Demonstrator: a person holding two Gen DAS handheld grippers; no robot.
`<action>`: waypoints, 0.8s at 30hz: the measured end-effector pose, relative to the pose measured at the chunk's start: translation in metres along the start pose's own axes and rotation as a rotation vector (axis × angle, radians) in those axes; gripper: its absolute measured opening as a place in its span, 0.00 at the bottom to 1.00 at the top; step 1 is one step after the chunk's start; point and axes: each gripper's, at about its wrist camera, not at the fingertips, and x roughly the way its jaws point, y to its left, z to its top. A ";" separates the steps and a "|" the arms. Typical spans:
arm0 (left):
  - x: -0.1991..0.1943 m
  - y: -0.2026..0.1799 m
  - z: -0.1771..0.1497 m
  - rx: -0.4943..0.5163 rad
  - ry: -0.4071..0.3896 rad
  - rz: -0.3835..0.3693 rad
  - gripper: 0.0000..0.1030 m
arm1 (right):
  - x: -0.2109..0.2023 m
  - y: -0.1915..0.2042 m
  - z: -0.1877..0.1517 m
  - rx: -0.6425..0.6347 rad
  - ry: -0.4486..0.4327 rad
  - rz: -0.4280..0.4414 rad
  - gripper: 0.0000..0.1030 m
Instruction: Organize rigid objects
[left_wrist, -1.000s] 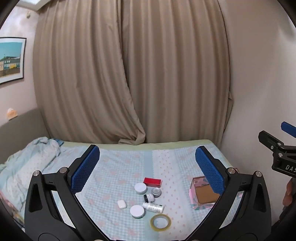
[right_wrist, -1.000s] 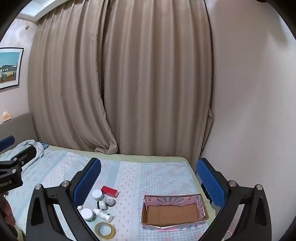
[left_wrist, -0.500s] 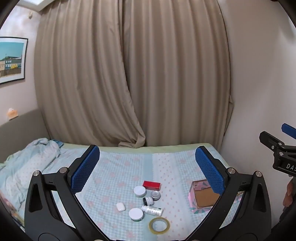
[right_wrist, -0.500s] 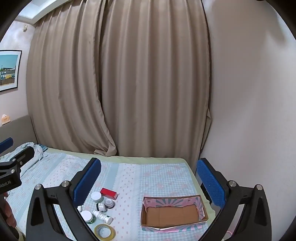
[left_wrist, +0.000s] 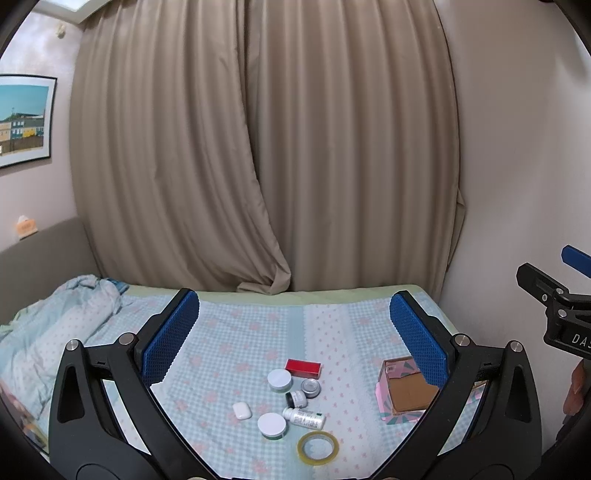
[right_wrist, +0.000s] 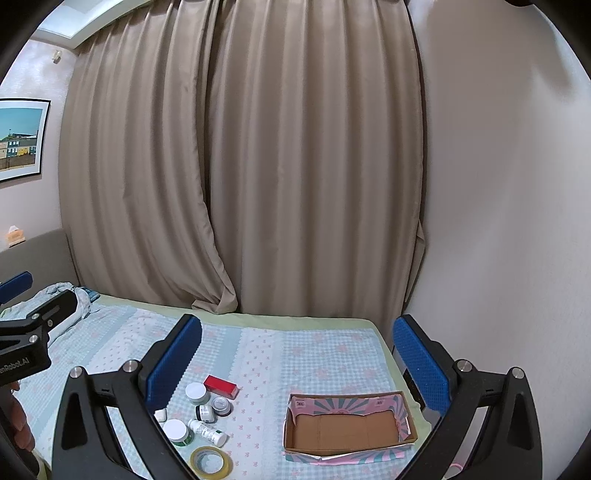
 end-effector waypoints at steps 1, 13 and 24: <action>0.000 0.000 0.000 0.000 0.000 -0.002 1.00 | 0.001 -0.001 -0.001 0.000 -0.001 0.001 1.00; -0.002 0.000 0.000 -0.002 -0.001 0.003 1.00 | 0.006 -0.001 -0.008 -0.001 -0.004 0.008 1.00; -0.003 0.001 -0.002 -0.006 0.000 0.004 1.00 | 0.008 -0.001 -0.012 0.002 -0.007 0.011 1.00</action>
